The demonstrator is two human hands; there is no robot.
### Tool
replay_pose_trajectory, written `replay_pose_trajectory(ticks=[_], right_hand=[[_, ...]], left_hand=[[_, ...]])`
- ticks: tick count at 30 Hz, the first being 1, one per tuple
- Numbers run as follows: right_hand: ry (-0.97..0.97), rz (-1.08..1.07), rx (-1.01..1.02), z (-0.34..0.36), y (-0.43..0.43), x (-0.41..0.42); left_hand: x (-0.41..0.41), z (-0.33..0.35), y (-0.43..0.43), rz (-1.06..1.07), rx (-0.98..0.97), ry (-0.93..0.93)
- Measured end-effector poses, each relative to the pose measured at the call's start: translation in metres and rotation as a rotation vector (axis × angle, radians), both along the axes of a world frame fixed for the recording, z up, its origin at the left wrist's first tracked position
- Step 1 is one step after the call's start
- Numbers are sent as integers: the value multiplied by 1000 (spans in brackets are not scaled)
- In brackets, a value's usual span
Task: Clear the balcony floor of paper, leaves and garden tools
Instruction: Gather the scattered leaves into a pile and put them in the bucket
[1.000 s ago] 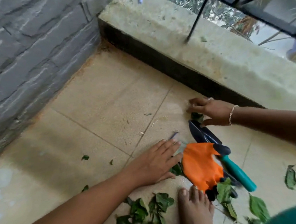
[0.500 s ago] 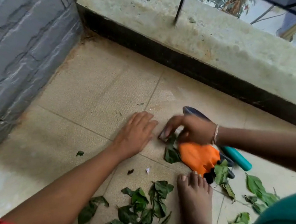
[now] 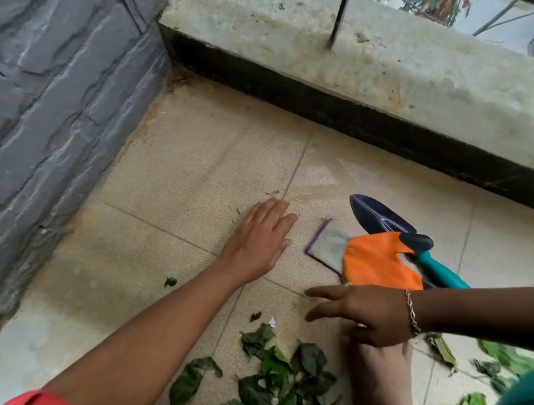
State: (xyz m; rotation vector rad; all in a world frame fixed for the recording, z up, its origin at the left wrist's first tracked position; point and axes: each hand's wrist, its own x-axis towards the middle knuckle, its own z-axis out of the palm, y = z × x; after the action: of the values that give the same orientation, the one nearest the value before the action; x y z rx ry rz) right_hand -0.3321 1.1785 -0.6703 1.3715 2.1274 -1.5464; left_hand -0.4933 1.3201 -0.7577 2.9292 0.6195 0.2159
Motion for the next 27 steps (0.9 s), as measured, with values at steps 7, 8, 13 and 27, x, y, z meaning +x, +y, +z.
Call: replay_pose_trajectory(ticks=[7, 8, 13, 27], right_hand=[[-87, 78, 83, -4, 20, 9], [-97, 68, 95, -6, 24, 12], [-103, 44, 155, -9, 32, 18], [-120, 142, 176, -10, 38, 12]], left_hand=[[4, 7, 17, 164, -46, -21], [6, 9, 23, 238, -74, -58], [12, 17, 51, 469, -230, -41], [10, 29, 54, 198, -227, 42]])
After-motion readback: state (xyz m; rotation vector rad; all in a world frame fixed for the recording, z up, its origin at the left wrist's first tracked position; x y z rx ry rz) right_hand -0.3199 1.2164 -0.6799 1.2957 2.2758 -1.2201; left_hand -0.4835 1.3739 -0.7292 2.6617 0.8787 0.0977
